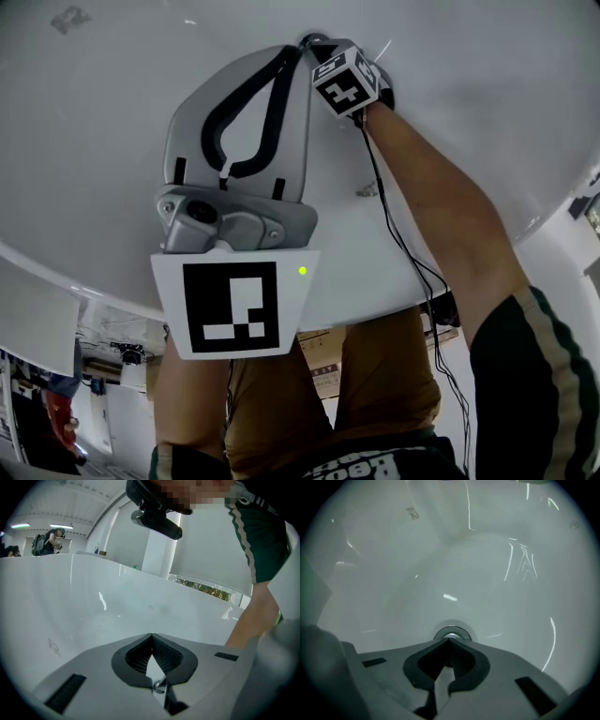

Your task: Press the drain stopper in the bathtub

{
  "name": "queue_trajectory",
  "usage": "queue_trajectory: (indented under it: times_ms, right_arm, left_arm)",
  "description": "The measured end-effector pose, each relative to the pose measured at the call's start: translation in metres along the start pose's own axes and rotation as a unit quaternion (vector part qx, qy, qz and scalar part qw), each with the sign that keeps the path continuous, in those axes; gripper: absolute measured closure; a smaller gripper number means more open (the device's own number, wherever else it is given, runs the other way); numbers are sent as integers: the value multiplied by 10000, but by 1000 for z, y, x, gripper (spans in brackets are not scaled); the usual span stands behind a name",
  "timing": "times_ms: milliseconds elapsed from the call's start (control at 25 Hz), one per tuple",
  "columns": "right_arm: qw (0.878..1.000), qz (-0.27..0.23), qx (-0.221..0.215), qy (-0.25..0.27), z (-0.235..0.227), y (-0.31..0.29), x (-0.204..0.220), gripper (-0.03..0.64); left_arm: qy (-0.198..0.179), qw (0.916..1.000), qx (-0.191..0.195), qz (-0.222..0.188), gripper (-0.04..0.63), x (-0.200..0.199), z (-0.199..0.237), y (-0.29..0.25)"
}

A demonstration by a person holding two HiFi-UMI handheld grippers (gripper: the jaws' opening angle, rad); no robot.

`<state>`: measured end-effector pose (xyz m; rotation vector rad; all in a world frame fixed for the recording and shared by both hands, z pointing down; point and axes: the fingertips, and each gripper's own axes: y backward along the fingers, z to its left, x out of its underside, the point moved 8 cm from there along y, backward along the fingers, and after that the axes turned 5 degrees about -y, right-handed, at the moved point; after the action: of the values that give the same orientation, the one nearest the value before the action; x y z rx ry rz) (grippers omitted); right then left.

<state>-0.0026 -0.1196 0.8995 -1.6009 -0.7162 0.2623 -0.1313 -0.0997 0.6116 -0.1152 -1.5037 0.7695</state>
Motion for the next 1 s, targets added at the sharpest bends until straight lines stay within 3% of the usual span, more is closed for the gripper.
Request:
queue_trajectory:
  times_ms: [360, 1000]
  right_arm:
    - [9999, -8, -37, -101, -1, -6, 6, 606]
    - [9999, -146, 25, -37, -3, -6, 4, 606]
  left_arm:
    - [214, 9997, -94, -112, 586, 2, 5, -3]
    - [104, 9999, -28, -38, 586, 1, 4, -8]
